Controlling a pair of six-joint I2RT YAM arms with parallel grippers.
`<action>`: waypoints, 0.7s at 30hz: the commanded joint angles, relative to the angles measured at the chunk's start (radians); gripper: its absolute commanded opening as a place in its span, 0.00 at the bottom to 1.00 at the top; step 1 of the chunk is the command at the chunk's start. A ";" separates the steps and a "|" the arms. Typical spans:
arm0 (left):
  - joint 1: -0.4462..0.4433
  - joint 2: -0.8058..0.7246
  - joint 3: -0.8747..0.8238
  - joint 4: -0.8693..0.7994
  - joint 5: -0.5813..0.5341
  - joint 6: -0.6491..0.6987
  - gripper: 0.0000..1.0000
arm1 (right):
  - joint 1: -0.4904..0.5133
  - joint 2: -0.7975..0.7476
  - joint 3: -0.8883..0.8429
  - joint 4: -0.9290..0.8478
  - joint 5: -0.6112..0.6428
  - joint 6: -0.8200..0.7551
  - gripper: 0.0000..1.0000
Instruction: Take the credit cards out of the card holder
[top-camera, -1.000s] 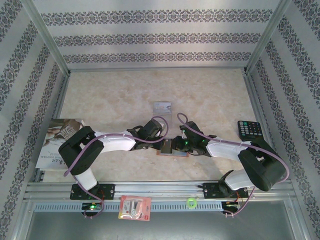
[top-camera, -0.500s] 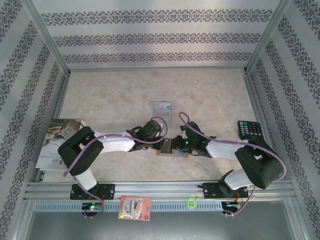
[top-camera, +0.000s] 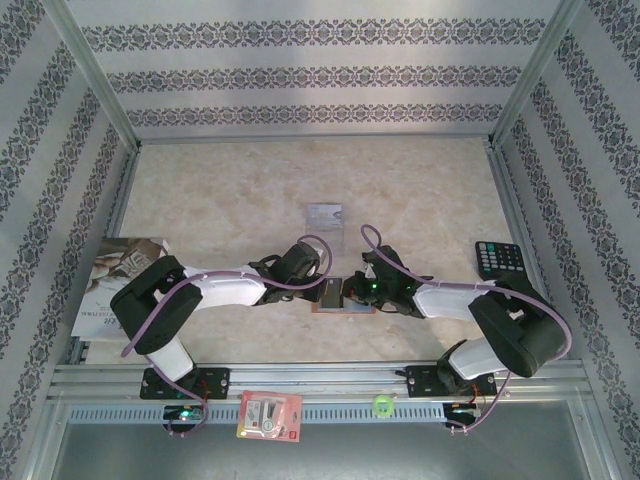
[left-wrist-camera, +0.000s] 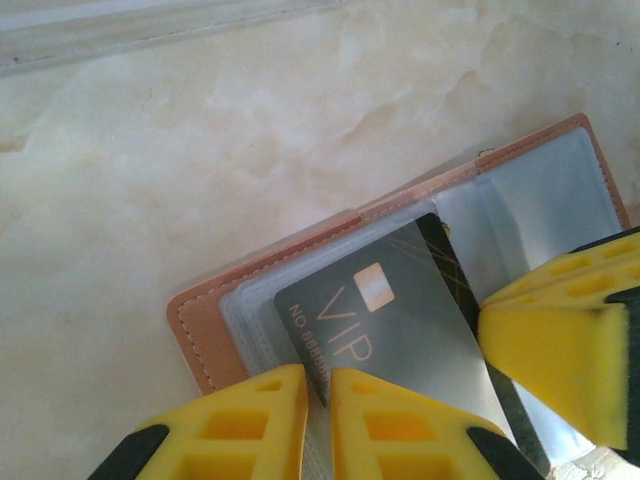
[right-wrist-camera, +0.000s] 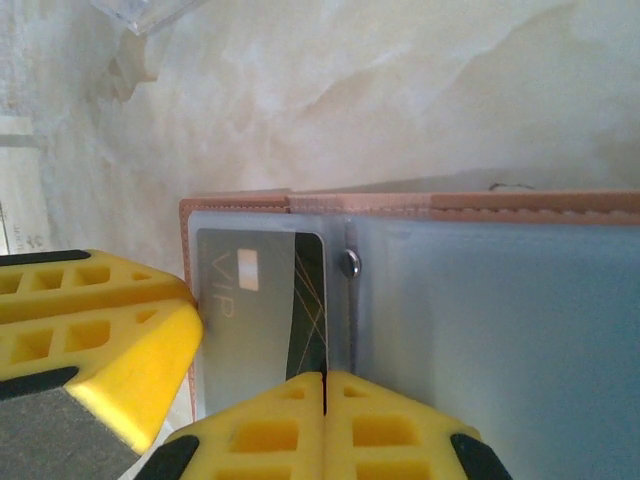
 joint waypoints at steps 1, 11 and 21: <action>-0.002 -0.002 -0.039 -0.080 0.003 -0.016 0.17 | -0.009 -0.054 -0.035 -0.053 0.065 0.001 0.00; 0.003 -0.019 -0.050 -0.071 0.009 -0.017 0.20 | -0.013 -0.195 -0.012 -0.266 0.151 -0.115 0.00; 0.003 -0.037 -0.044 -0.079 0.007 -0.017 0.23 | 0.004 -0.298 0.068 -0.432 0.233 -0.210 0.00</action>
